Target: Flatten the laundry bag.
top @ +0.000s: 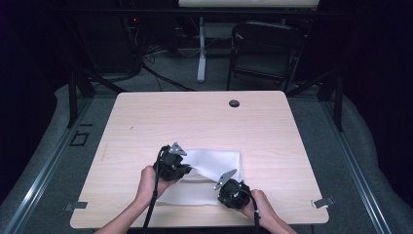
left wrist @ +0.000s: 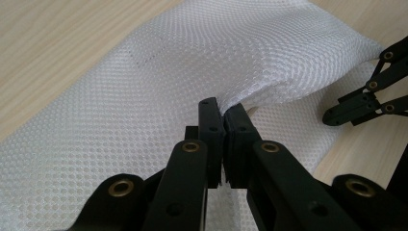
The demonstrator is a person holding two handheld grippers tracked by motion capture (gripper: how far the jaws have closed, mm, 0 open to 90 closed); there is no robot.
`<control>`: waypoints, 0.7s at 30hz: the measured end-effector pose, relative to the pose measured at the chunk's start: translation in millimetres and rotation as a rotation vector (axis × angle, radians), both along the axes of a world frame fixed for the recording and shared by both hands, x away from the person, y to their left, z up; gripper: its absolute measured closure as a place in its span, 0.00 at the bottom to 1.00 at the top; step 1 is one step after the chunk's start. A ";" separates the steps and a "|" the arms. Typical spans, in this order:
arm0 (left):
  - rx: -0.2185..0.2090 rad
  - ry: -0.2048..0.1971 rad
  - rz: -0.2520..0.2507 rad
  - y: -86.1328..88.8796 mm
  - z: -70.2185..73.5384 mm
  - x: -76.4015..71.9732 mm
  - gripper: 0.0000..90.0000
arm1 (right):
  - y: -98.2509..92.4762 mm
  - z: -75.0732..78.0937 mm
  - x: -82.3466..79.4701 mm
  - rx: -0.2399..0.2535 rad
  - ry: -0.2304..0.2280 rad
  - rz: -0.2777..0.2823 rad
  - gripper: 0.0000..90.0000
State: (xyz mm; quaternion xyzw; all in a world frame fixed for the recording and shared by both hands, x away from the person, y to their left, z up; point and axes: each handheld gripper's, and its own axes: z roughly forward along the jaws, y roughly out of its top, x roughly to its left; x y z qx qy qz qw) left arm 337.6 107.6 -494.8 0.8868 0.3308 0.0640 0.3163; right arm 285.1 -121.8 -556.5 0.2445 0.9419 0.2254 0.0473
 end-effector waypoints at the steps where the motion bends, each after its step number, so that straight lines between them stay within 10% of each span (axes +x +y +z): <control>1: -0.004 -0.002 0.006 -0.5 1.3 0.7 0.98 | -0.2 -0.1 -0.1 0.001 0.000 -0.003 1.00; 21: -0.006 -0.039 0.029 -1.5 29.9 25.4 0.98 | -0.6 -0.2 -0.8 0.002 0.005 -0.010 1.00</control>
